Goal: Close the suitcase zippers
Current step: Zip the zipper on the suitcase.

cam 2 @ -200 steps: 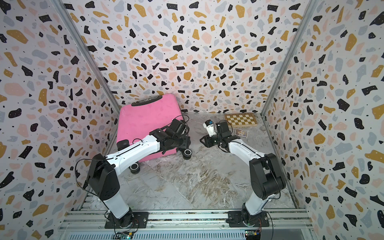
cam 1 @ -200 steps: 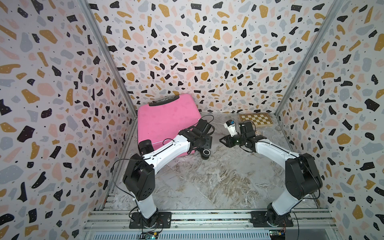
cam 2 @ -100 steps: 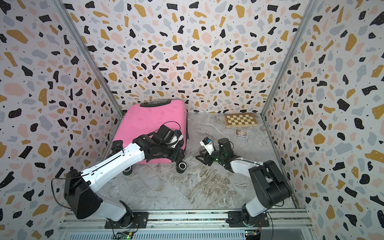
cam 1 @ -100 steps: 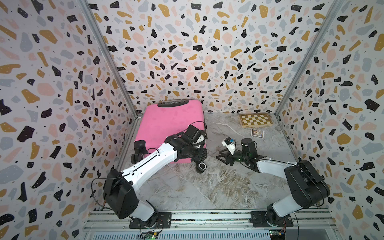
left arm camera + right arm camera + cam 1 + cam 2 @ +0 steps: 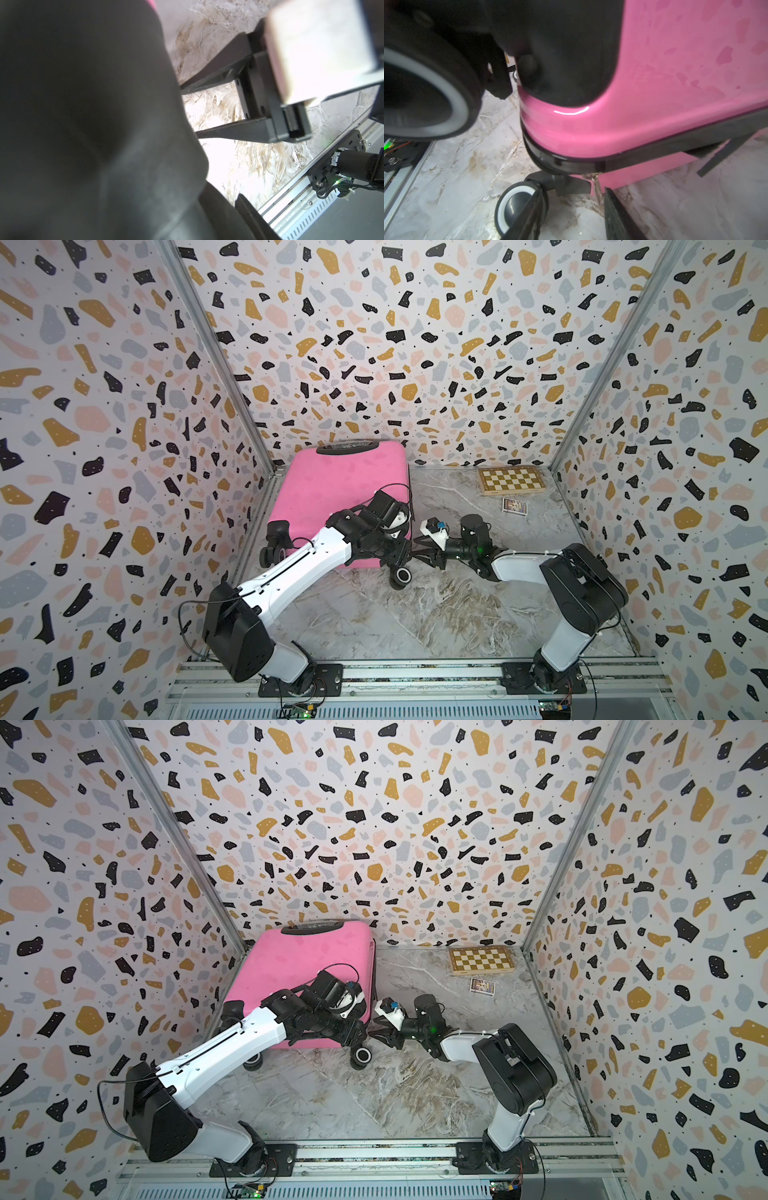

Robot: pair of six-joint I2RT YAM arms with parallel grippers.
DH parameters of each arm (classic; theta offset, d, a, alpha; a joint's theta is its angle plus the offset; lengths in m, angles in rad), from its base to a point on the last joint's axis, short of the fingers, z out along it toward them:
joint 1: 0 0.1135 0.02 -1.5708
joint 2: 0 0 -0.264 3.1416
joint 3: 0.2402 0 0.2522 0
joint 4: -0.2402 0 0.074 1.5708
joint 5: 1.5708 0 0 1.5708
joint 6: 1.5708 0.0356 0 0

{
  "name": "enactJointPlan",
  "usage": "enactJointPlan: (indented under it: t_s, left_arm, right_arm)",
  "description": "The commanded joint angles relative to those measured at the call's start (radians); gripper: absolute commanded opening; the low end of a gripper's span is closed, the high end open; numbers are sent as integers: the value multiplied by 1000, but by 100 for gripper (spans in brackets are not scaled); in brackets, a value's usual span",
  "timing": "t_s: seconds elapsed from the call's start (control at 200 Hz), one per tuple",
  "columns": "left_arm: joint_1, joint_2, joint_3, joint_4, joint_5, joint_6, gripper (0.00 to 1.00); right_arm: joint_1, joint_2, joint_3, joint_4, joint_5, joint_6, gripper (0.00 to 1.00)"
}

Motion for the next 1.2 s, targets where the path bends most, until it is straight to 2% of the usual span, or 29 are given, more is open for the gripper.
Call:
enactJointPlan:
  t_s: [0.0,0.155,0.25,0.516,0.856,1.047,1.192]
  left_arm:
    - [-16,-87,43,88,109,26,25]
    - [-17,-89,39,89,125,21,25]
    - [-16,-91,34,96,127,16,25]
    - [-17,-65,41,144,98,-7,25]
    - [-17,30,106,236,-65,-22,25]
    - [-15,93,159,258,-87,-16,25]
    - [-15,122,197,253,-176,-21,25]
  right_arm:
    - [5,19,45,13,0,-11,48]
    - [5,52,71,15,4,0,43]
    - [6,63,82,17,-8,10,36]
    - [11,23,39,31,-11,22,0]
    - [43,-63,-37,39,-25,173,0]
    - [83,-67,-49,44,-30,219,0]
    - [108,-75,-71,75,-22,237,0]
